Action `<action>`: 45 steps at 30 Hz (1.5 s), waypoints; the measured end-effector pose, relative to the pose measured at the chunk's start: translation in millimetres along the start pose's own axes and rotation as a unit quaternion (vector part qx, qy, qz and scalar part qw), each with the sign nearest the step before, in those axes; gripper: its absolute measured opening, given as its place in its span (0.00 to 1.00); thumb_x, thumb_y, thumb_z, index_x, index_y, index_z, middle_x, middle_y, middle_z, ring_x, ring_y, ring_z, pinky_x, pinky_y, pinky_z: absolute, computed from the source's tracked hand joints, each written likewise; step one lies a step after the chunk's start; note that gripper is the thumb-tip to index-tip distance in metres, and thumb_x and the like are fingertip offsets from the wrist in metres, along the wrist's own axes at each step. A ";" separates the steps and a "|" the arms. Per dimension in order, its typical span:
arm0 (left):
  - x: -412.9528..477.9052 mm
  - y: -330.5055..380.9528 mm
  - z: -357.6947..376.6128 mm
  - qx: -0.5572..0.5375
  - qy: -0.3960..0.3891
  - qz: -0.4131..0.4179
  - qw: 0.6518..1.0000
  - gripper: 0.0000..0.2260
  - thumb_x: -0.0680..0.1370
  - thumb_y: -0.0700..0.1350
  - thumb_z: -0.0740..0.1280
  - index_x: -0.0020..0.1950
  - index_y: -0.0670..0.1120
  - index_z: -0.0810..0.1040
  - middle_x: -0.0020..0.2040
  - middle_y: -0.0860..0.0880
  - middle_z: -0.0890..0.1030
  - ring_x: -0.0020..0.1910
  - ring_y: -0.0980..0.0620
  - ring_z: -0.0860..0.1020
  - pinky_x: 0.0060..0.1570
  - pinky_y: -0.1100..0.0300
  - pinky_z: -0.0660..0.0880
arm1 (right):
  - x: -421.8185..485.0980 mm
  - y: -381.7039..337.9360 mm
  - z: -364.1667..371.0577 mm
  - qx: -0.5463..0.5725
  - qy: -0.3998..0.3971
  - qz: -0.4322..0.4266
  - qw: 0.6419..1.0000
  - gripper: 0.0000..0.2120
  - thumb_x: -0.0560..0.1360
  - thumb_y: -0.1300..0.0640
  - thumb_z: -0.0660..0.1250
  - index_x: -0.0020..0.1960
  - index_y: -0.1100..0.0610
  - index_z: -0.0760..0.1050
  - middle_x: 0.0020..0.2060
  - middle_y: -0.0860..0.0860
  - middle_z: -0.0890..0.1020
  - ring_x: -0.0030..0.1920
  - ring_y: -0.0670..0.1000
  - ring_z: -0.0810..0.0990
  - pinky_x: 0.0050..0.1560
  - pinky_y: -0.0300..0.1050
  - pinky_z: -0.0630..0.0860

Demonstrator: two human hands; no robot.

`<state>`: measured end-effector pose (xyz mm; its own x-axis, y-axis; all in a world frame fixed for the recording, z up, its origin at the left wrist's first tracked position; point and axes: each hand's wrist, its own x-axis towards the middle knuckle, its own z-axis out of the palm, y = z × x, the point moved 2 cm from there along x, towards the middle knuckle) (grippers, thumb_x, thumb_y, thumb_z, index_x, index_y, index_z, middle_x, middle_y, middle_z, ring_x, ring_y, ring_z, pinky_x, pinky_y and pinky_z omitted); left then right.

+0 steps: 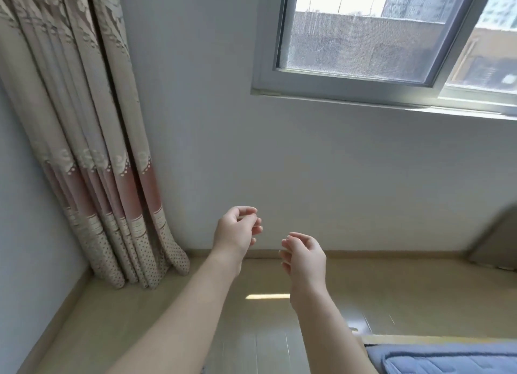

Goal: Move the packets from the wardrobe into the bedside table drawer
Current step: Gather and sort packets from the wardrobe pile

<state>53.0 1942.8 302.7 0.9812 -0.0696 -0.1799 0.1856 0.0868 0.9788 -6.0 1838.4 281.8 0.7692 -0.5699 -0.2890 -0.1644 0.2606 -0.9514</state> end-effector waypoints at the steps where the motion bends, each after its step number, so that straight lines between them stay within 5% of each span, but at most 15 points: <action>1: 29.1 4.6 3.5 0.001 -0.012 0.000 1.000 0.08 0.80 0.39 0.58 0.47 0.47 0.75 0.41 0.49 0.78 0.39 0.54 0.78 0.40 0.61 0.73 | 23.2 -3.8 15.5 0.005 0.009 -0.002 1.000 0.05 0.76 0.63 0.62 0.47 0.54 0.75 0.43 0.51 0.79 0.38 0.49 0.76 0.43 0.42 0.71; 11: 252.6 59.8 32.4 0.043 -0.090 -0.031 0.995 0.08 0.80 0.39 0.58 0.46 0.48 0.75 0.40 0.50 0.79 0.39 0.54 0.78 0.42 0.59 0.74 | 194.0 -58.0 134.6 0.023 0.078 0.008 0.997 0.05 0.77 0.62 0.62 0.47 0.55 0.75 0.43 0.51 0.80 0.38 0.49 0.77 0.38 0.41 0.71; 21: 362.8 61.5 101.3 0.082 -0.147 -0.047 0.985 0.08 0.80 0.39 0.58 0.46 0.48 0.75 0.41 0.50 0.79 0.39 0.54 0.78 0.43 0.59 0.73 | 302.9 -66.2 145.3 0.055 0.126 0.052 0.989 0.04 0.78 0.62 0.61 0.49 0.56 0.74 0.45 0.53 0.79 0.38 0.49 0.77 0.38 0.40 0.71; 34: 459.8 34.2 377.6 0.103 -0.288 -0.073 0.949 0.07 0.80 0.39 0.59 0.48 0.49 0.75 0.44 0.49 0.79 0.42 0.54 0.79 0.49 0.56 0.76 | 508.6 -135.3 -20.7 0.094 0.252 0.037 0.963 0.04 0.78 0.60 0.61 0.48 0.54 0.74 0.46 0.51 0.79 0.40 0.49 0.77 0.42 0.40 0.72; 45: 480.4 7.9 631.5 0.145 -0.468 -0.099 0.866 0.08 0.79 0.38 0.59 0.48 0.48 0.76 0.43 0.50 0.80 0.41 0.55 0.79 0.45 0.60 0.75 | 632.1 -195.8 -187.2 0.177 0.448 0.012 0.876 0.04 0.77 0.61 0.61 0.49 0.57 0.74 0.48 0.54 0.79 0.38 0.48 0.76 0.42 0.40 0.72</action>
<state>492.7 1282.4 286.0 0.4335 -0.8417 -0.3220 0.1918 -0.2629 0.9456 396.8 1281.2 265.5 -0.0511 -0.9027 -0.4272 0.1492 0.4161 -0.8970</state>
